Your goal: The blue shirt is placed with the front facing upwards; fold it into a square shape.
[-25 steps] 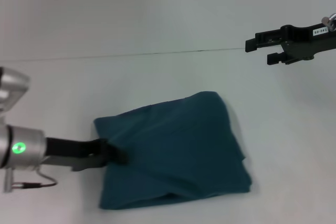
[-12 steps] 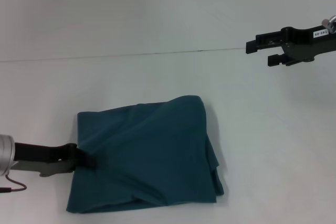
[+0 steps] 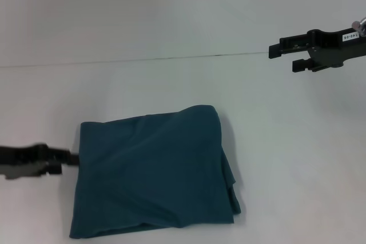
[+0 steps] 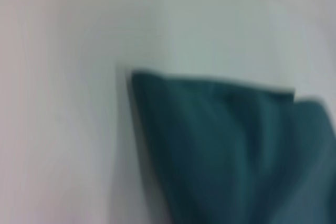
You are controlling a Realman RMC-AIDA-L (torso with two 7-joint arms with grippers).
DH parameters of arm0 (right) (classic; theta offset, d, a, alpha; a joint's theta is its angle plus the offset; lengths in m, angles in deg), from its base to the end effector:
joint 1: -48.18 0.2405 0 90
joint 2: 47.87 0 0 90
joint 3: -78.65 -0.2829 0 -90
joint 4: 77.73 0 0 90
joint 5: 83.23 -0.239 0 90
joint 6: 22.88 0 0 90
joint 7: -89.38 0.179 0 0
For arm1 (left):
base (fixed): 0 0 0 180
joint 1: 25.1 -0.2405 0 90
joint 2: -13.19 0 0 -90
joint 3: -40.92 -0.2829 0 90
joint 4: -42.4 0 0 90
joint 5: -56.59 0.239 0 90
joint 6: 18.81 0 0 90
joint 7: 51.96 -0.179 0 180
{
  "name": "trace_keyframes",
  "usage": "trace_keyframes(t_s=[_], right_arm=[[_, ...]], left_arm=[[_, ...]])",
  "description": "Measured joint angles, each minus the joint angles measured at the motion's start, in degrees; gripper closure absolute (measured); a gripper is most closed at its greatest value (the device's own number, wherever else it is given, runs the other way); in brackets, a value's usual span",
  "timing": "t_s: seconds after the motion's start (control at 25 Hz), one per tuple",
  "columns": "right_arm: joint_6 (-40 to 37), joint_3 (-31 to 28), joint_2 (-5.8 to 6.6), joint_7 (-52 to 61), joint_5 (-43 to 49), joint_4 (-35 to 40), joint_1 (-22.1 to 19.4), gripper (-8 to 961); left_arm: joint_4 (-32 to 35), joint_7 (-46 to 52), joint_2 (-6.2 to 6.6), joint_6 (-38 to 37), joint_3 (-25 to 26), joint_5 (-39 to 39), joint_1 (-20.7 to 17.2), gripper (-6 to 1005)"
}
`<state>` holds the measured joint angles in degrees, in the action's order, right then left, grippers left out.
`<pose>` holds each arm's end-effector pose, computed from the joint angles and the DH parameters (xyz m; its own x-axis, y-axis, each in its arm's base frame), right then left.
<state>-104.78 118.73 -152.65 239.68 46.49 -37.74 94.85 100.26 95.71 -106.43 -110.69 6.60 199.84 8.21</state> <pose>0.2513 0.4963 0.0747 0.2101 -0.8741 -0.4379 -0.9770 -0.2044 -0.0607 -0.3142 0.3940 0.0139 0.1348 0.9406 0.3116 0.9893 -0.1102 -0.0952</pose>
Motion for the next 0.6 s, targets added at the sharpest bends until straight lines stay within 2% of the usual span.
trace_keyframes(t_s=[0.12, 0.32, 0.4, 0.6], right_arm=[[0.00, 0.16, 0.01, -0.02, 0.00, -0.06, 0.00, 11], [0.09, 0.05, 0.02, -0.67, 0.01, -0.57, 0.00, 11], [-0.01, 0.00, 0.02, -0.78, 0.01, -0.59, 0.01, 12], [-0.02, 0.00, -0.03, -0.79, 0.01, -0.62, 0.09, 12]], left_arm=[[1.67, 0.15, -0.05, -2.39, 5.13, -4.46, -0.81, 573], [-8.55, -3.44, 1.49, -6.36, 11.40, -17.31, -0.89, 400], [-12.12, -4.59, 2.02, -6.65, 12.94, -18.57, -0.54, 336], [-14.45, -3.60, 1.91, -5.19, 12.87, -17.78, -0.63, 300]])
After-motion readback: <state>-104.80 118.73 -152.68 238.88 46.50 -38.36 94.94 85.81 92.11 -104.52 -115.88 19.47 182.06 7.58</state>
